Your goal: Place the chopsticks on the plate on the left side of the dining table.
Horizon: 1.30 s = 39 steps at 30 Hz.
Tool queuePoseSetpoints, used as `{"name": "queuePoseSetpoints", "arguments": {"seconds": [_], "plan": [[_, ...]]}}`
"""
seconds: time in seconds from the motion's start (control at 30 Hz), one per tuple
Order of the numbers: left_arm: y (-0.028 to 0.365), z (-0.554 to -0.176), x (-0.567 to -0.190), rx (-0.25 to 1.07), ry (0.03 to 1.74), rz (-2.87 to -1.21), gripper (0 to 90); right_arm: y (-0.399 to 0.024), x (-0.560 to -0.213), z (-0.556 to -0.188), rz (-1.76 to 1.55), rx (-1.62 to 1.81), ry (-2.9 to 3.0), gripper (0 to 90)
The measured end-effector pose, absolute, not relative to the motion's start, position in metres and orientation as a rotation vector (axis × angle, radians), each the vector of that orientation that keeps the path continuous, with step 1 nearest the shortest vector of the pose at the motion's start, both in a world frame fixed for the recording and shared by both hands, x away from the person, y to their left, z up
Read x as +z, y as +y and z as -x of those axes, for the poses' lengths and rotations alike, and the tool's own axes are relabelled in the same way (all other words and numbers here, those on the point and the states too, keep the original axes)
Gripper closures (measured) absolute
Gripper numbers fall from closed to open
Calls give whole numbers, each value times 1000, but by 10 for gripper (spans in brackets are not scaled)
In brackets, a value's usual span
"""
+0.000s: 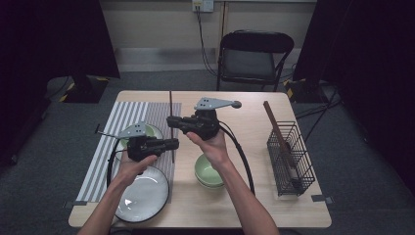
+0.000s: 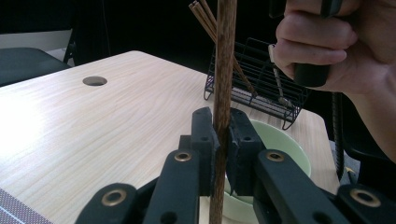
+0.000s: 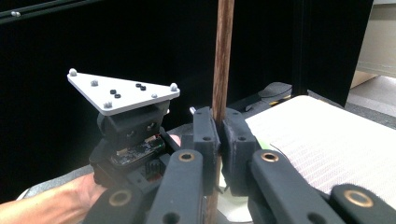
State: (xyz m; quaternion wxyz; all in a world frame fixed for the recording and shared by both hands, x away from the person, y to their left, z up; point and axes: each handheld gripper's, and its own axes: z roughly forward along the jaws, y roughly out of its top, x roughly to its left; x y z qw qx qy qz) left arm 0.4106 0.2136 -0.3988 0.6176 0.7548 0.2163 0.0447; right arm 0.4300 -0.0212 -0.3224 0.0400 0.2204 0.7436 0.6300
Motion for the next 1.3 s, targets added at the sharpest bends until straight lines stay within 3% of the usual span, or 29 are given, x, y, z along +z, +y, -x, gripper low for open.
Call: {"name": "queuePoseSetpoints", "arguments": {"seconds": [0.47,0.53,0.97,1.3], "plan": [[209,-410,-400,99,483,-1781,838,-28,-310,-433,-674,1994,2228,845],[209,-410,-400,98,481,-1774,838,-28,-311,-433,-672,1975,2231,760],[209,-409,-399,85,480,-1772,838,-29,-323,-437,-663,1874,2267,487],[213,-410,-399,86,499,-1771,838,-37,-328,-443,-723,1822,2229,409]]}}
